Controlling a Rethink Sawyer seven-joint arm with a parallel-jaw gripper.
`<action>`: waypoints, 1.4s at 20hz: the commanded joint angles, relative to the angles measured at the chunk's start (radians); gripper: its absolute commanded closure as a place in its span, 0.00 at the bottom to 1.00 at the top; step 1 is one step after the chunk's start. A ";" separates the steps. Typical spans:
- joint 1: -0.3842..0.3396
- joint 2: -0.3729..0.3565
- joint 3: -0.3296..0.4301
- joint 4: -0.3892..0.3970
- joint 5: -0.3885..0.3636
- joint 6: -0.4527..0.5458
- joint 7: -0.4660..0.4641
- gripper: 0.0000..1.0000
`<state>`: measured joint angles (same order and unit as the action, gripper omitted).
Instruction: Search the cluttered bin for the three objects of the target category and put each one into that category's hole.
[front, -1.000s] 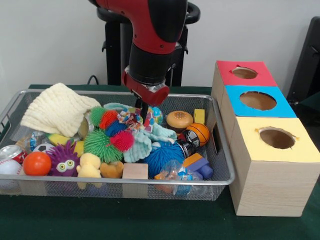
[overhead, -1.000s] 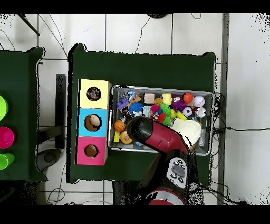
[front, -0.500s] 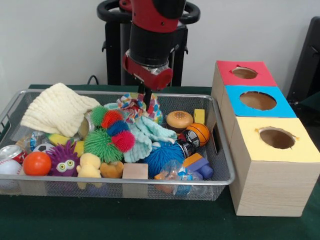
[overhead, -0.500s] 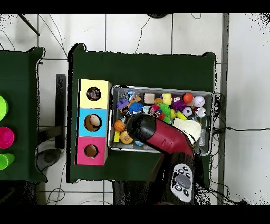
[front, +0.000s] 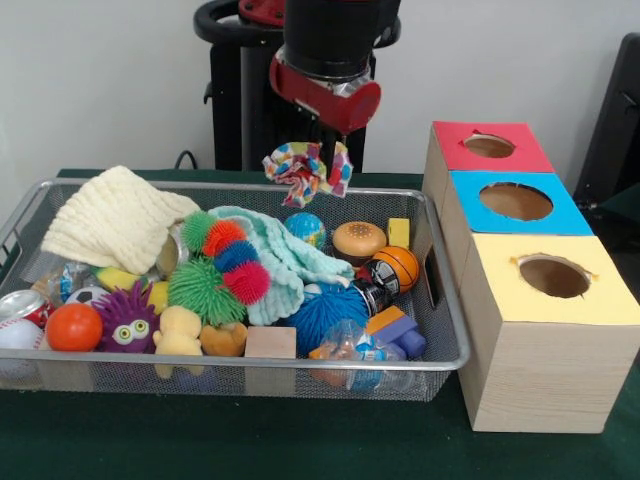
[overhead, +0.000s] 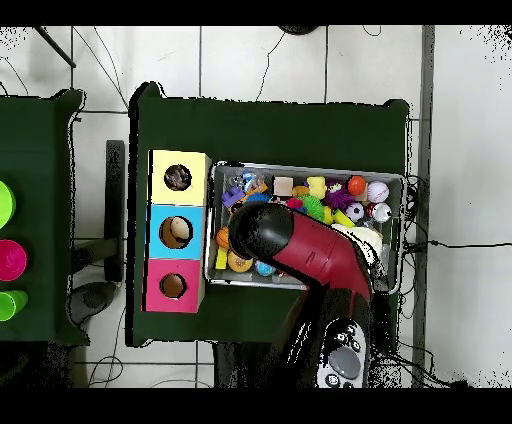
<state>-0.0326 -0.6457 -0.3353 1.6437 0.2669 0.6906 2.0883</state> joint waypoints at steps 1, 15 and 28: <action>0.030 0.005 0.038 -0.087 0.040 0.032 0.235 1.00; 0.167 0.228 -0.048 -0.453 0.132 0.144 0.462 1.00; 0.257 0.344 -0.118 -0.608 0.193 0.215 0.652 1.00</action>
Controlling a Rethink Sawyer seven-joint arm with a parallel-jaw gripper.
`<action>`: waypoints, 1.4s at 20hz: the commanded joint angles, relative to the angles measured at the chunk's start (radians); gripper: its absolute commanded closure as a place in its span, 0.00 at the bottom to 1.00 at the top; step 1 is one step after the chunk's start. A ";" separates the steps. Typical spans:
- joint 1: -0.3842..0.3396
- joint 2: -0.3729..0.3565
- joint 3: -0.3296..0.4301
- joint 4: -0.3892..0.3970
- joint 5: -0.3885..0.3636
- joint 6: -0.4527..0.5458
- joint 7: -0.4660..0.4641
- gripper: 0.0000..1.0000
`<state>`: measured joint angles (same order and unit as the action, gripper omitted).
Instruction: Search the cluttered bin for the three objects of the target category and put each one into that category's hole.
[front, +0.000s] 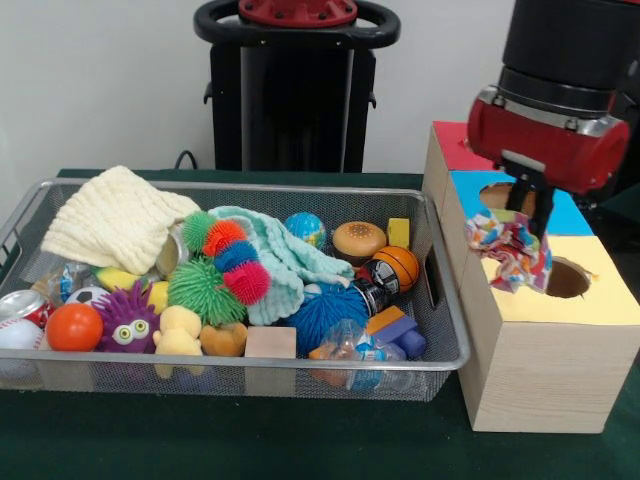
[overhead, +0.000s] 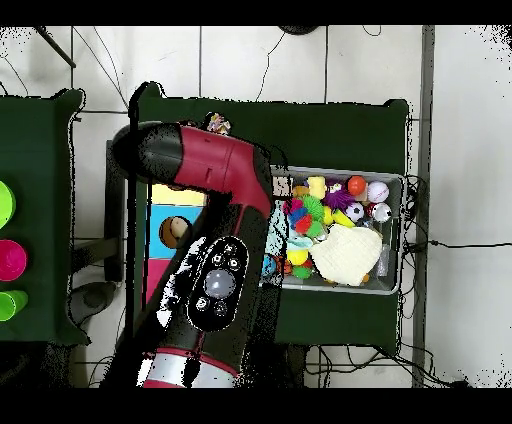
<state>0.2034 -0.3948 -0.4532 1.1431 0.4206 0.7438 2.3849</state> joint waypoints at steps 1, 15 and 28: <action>0.025 0.101 -0.002 -0.117 0.042 0.167 0.366 1.00; 0.073 0.145 -0.016 -0.083 0.027 0.150 0.383 1.00; 0.124 0.121 -0.018 0.058 0.032 0.068 0.373 1.00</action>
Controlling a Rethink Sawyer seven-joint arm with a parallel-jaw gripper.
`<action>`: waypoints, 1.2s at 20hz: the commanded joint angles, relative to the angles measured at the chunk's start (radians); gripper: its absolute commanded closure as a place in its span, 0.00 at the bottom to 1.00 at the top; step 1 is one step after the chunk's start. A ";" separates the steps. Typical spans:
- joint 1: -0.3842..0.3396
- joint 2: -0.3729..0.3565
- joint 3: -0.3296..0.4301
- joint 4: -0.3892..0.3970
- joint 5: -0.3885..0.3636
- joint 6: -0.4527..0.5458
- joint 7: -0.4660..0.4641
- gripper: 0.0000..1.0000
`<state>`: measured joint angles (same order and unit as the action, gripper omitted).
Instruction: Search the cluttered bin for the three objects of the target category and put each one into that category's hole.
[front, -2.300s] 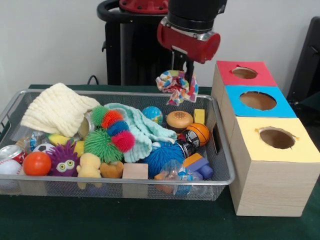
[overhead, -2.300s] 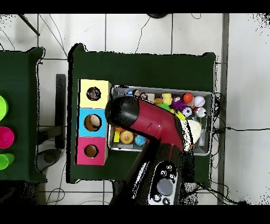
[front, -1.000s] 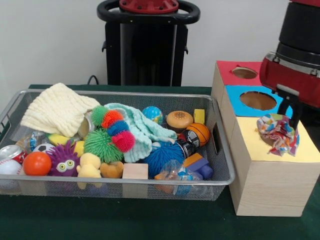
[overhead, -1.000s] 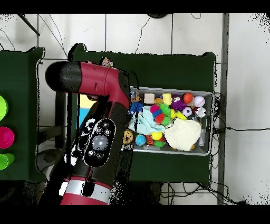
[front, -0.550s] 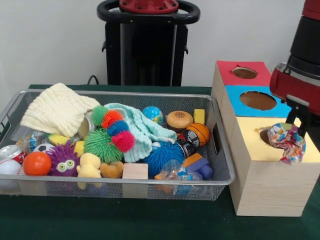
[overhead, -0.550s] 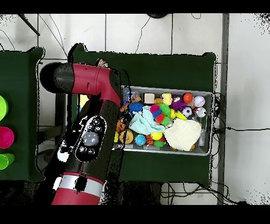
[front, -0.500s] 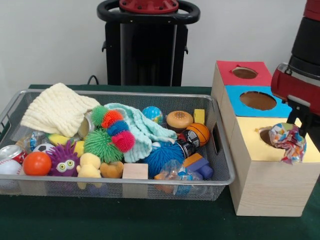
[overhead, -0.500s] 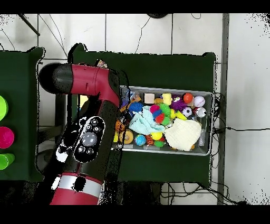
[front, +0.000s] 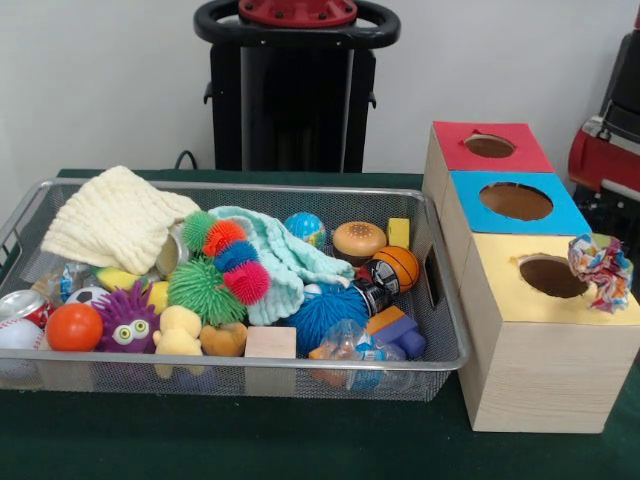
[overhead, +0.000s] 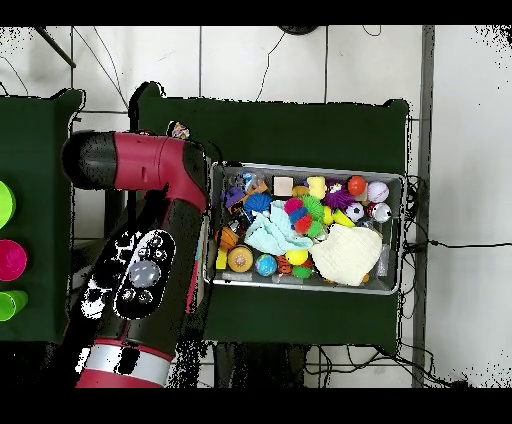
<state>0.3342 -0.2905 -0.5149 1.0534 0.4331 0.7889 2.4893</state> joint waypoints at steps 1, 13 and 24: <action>-0.007 0.025 0.042 0.141 0.020 0.020 0.272 1.00; -0.035 0.050 0.016 0.124 -0.009 0.013 0.223 1.00; -0.039 0.051 0.000 0.118 -0.015 0.045 0.205 1.00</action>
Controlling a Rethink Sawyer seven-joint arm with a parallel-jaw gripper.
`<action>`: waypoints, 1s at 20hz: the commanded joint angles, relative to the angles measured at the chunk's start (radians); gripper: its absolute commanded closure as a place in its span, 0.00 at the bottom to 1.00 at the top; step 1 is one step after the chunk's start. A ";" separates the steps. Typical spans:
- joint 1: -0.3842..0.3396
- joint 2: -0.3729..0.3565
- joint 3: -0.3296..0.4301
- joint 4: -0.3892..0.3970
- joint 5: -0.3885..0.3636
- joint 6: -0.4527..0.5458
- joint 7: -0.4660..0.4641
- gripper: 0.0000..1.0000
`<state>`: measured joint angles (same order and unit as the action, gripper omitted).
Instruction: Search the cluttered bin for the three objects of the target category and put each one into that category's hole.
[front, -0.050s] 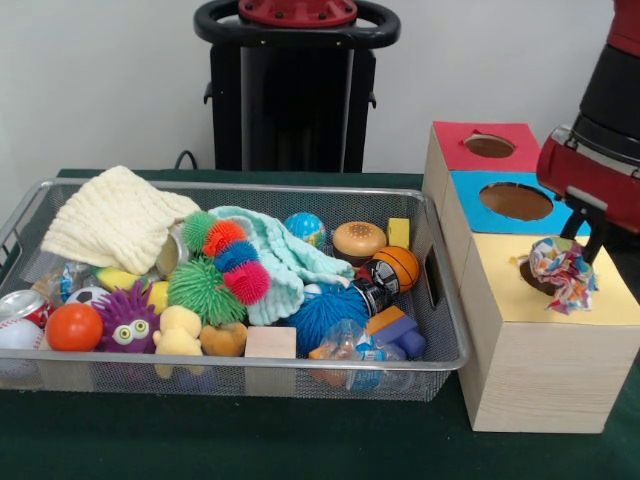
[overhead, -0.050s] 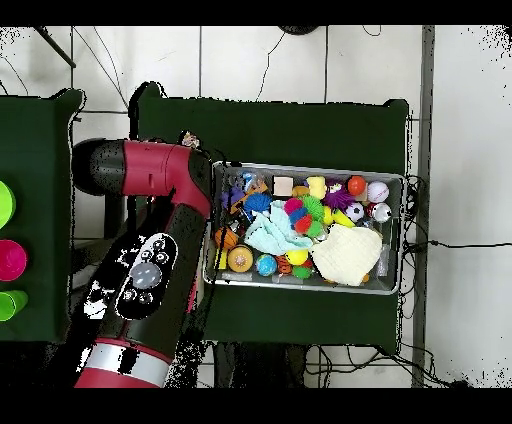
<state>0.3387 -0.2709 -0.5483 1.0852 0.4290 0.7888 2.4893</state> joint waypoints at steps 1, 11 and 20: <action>-0.044 0.035 0.034 0.084 -0.011 0.045 0.206 1.00; -0.033 0.074 0.042 0.064 -0.009 0.069 0.222 1.00; -0.007 0.068 0.076 0.133 0.004 0.025 0.215 1.00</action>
<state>0.3305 -0.2378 -0.5502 1.0892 0.4282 0.7885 2.4893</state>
